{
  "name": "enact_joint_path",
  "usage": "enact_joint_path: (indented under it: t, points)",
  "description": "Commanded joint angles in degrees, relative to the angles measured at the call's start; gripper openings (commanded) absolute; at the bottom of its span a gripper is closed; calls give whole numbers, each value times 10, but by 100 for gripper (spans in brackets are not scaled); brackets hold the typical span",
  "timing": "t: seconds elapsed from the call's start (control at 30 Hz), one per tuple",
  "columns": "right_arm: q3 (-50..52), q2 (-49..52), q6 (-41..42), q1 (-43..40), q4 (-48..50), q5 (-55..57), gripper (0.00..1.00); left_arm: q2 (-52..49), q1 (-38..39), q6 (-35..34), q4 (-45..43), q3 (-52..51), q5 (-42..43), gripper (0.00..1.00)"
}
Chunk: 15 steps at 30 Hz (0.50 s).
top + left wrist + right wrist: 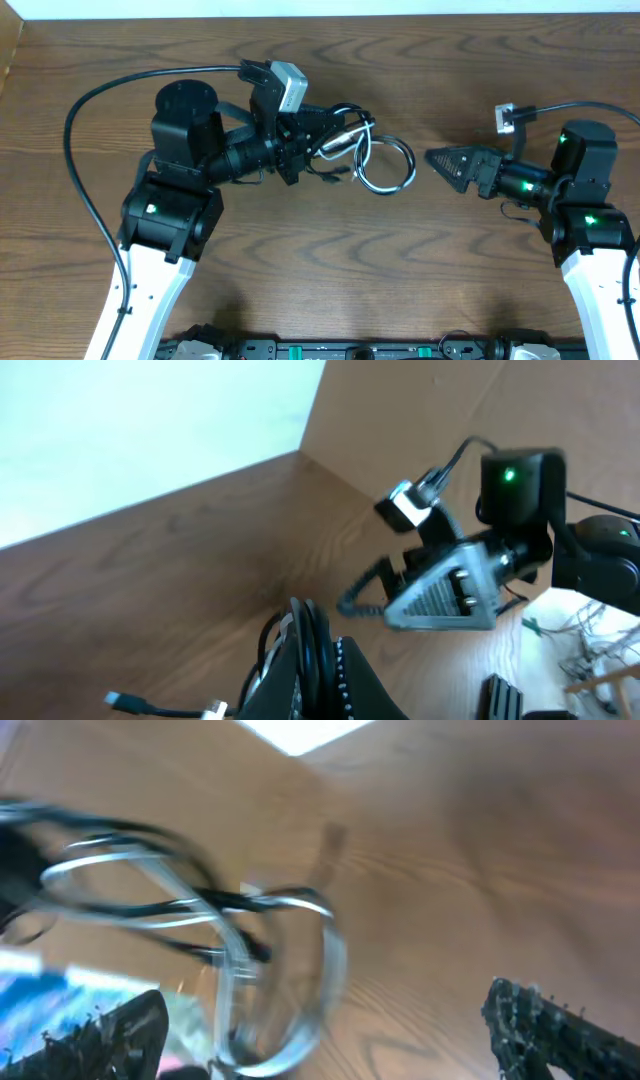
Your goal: Untangle cables
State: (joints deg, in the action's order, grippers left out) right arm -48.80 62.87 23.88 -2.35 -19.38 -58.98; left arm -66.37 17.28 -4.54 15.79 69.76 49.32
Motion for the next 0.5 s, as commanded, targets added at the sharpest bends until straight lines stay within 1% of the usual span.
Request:
enact_joint_path:
  t: [0.0, 0.17, 0.47]
  points:
    - [2, 0, -57, 10, 36, -108, 97, -14, 17, -5, -4, 10, 17, 7]
    - [2, 0, -22, 25, 72, -116, 95, -41, 51, -5, -32, 10, 16, 7]
    - [2, 0, -21, 50, 75, -136, 90, -80, 101, -5, -97, 10, 16, 8]
